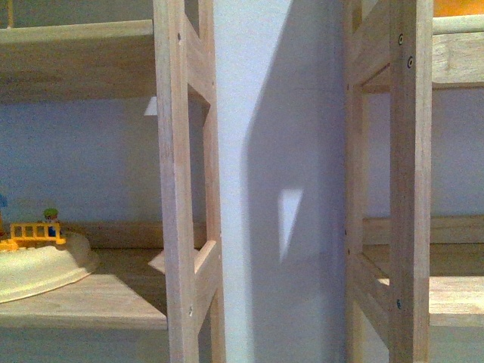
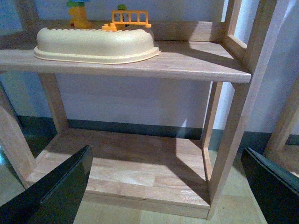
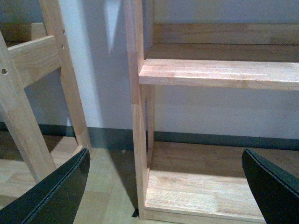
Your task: Put away toys
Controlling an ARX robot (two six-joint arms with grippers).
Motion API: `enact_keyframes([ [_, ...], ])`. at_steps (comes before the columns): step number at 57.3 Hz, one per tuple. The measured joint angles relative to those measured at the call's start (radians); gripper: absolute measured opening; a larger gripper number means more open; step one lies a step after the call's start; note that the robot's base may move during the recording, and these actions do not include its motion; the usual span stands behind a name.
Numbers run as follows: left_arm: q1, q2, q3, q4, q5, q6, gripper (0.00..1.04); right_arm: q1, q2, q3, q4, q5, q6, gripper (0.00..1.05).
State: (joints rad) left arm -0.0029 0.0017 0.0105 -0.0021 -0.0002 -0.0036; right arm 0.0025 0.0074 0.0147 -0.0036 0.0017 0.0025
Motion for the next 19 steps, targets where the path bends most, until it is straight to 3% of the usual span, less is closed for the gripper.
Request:
enact_keyframes([
  [19, 0.0, 0.0, 0.0, 0.0, 0.0, 0.0, 0.98, 0.0, 0.0, 0.0, 0.0, 0.0, 0.0, 0.98],
])
